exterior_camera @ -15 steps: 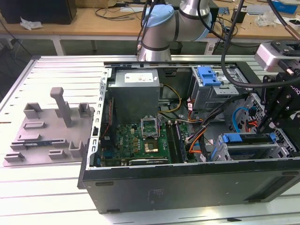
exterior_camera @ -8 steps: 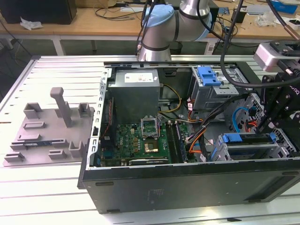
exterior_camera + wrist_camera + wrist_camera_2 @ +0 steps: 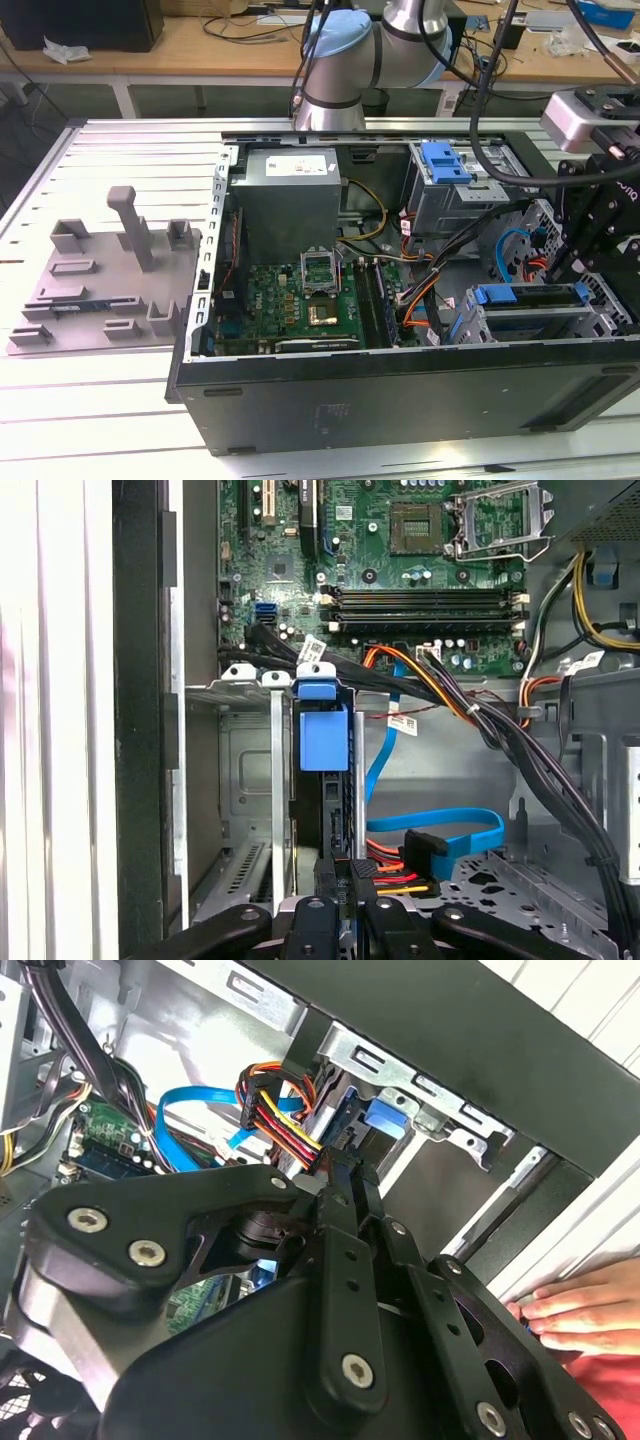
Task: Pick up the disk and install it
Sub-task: 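Insert the first disk wire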
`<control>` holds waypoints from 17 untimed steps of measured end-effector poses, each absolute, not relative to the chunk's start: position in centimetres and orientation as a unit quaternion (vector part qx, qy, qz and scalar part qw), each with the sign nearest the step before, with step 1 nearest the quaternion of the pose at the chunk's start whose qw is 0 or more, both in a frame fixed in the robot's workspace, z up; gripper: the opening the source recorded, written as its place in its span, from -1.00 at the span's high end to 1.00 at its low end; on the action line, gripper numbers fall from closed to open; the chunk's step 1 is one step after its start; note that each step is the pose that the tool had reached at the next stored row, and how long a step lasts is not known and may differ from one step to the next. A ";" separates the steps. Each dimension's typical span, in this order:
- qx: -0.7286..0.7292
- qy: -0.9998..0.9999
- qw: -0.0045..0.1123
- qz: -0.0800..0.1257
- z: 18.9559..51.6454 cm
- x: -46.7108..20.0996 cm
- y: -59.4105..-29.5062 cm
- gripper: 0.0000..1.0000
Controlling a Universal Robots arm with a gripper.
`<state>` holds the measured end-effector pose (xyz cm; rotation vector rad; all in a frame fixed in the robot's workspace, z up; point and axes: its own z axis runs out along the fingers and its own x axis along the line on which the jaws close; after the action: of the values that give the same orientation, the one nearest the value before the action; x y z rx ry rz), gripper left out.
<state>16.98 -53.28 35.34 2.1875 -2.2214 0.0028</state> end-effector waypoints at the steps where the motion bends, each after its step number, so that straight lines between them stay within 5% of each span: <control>1: 0.703 -0.712 0.012 0.001 35.3 17.0 -53.3 0.66; 17: 0.709 -0.706 0.012 0.001 35.1 17.0 -53.3 0.66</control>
<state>17.04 -53.28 35.08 2.2093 -2.1998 0.0031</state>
